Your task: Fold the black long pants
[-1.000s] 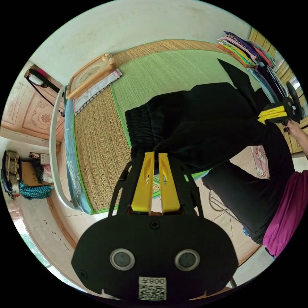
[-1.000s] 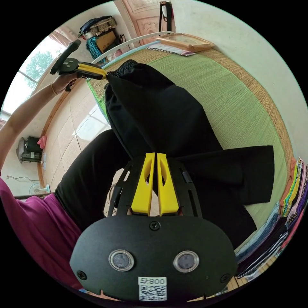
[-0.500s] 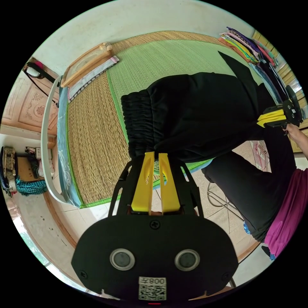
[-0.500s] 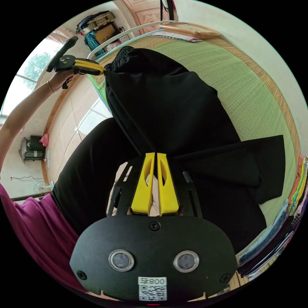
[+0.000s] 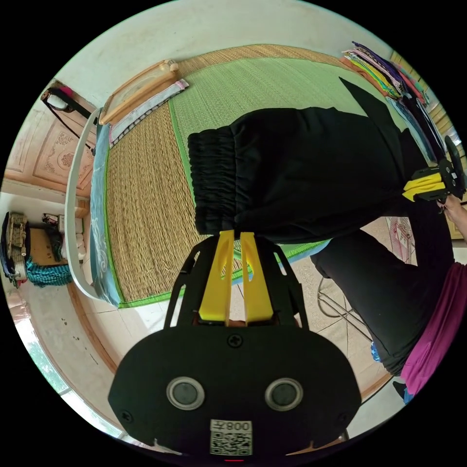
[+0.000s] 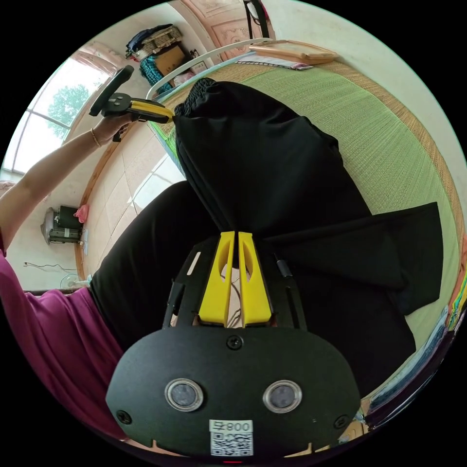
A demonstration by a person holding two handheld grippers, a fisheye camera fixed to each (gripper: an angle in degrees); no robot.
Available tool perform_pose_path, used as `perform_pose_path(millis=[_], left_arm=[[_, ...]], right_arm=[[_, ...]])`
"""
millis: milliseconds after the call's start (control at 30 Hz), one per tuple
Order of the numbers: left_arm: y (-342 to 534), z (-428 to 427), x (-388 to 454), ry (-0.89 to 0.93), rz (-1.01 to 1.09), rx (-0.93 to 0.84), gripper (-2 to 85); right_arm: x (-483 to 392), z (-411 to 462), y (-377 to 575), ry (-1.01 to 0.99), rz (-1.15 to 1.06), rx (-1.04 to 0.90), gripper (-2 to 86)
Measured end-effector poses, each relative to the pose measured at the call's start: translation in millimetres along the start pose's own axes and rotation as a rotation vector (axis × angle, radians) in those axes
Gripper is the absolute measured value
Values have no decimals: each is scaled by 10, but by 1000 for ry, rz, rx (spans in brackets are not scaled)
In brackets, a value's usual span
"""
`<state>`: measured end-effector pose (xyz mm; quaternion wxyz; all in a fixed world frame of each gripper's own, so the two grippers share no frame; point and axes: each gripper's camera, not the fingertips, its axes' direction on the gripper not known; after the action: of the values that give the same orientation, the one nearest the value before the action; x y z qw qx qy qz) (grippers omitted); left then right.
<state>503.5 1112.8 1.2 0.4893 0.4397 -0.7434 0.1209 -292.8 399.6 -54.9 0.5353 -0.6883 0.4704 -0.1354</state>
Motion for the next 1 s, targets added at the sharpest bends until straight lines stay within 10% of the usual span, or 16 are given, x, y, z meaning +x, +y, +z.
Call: perform_pose_path(millis=[633, 1000], left_arm=[[1637, -89, -279, 302, -284, 299, 13], [1662, 599, 268, 474, -207, 168, 6]], right_arm=[[-7, 638, -264, -28, -9, -46, 13], [99, 818, -394, -42, -17, -51, 17]])
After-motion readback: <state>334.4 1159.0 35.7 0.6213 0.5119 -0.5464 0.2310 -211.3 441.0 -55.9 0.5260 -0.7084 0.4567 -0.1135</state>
